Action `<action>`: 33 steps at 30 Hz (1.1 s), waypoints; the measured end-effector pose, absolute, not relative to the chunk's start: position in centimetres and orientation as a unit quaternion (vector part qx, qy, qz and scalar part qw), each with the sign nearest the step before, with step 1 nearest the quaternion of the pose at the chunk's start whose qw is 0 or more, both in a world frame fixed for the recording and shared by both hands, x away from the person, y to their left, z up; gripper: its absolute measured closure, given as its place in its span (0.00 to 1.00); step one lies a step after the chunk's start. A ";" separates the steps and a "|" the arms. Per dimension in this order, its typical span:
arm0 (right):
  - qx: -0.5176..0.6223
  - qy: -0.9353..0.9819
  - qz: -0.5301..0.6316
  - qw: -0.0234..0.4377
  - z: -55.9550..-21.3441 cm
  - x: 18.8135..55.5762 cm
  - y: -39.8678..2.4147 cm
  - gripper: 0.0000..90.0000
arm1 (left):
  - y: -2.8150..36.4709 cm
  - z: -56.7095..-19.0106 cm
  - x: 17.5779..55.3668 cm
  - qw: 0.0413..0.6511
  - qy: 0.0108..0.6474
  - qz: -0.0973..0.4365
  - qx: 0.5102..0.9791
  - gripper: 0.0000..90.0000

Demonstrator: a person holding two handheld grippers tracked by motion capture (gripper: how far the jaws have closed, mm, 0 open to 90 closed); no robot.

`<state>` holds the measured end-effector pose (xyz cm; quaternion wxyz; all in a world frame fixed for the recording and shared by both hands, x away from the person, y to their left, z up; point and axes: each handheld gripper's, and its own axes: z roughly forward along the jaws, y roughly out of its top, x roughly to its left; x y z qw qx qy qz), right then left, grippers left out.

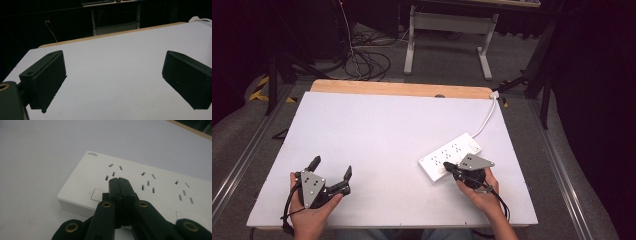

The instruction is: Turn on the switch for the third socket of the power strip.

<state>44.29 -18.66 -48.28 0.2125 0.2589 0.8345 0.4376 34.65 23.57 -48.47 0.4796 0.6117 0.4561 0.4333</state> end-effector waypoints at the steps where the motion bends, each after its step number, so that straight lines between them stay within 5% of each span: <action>1: 0.259 0.834 0.438 0.212 -48.3 44.3 -18.7 1.00 | 23.6 -48.5 34.6 0.480 0.456 0.433 0.612 0.07; 33: 0.266 0.824 0.447 0.226 -49.0 44.2 -18.6 1.00 | 23.4 -48.4 34.6 0.481 0.454 0.432 0.613 0.07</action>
